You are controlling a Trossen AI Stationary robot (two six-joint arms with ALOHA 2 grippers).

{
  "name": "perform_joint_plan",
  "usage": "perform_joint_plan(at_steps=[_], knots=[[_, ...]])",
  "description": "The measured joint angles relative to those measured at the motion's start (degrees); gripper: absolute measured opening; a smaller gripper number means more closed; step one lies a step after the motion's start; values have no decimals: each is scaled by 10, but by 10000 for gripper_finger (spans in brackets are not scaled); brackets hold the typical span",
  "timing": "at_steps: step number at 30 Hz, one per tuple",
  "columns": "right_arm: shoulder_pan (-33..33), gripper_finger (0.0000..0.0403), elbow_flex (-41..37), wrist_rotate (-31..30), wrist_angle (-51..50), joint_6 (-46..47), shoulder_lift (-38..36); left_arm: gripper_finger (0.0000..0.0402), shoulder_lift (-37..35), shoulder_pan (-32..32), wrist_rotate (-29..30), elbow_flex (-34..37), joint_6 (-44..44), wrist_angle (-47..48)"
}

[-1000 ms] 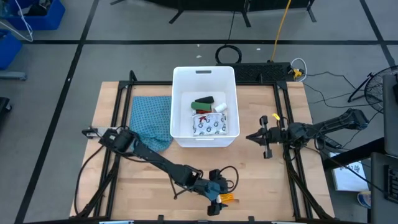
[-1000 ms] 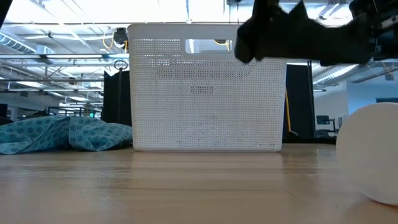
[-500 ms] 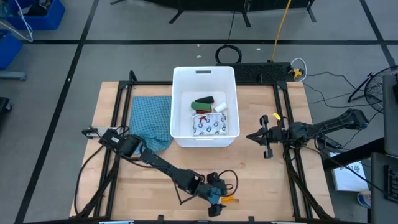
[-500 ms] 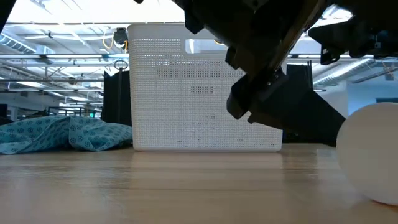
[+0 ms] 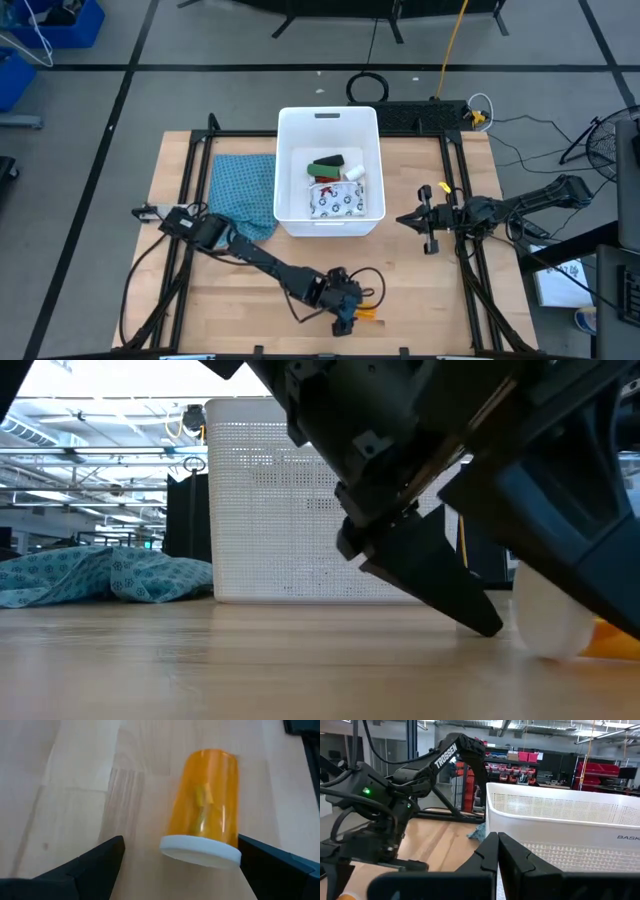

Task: Pick & place medical supplies in basket/bin
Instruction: Put the orange pill bottle into the white bin

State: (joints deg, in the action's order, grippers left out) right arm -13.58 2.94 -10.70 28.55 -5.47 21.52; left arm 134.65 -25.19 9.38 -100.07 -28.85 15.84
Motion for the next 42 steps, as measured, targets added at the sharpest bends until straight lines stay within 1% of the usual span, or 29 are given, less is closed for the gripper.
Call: perform_joint_plan(at_steps=[5,9,15,20,24,27,33,35,38,40,42], knots=[[0,0,0,0,0,-7,0,376,1,5,-13,1,89,-24],[0,0,0,0,0,0,0,376,1,10,-29,1,129,-32],[0,0,0,2,-8,15,0,376,1,16,-50,1,139,-35],[0,0,-1,2,-24,18,1,373,1,17,-50,1,156,-27],[0,0,-1,2,-27,33,0,344,1,16,-58,1,170,-22],[0,0,-1,2,-27,33,0,307,1,16,-72,1,183,-25],[0,0,-1,2,-27,33,0,228,1,16,-79,1,217,-39],[0,0,-1,2,-27,33,0,209,-3,16,-92,1,233,-41],[0,0,-1,2,-34,33,0,207,-16,16,-109,1,252,-44],[0,0,-1,2,-36,33,0,208,-34,16,-109,1,262,-45],[0,0,-1,2,-36,33,1,224,-55,16,-109,2,281,-45]])
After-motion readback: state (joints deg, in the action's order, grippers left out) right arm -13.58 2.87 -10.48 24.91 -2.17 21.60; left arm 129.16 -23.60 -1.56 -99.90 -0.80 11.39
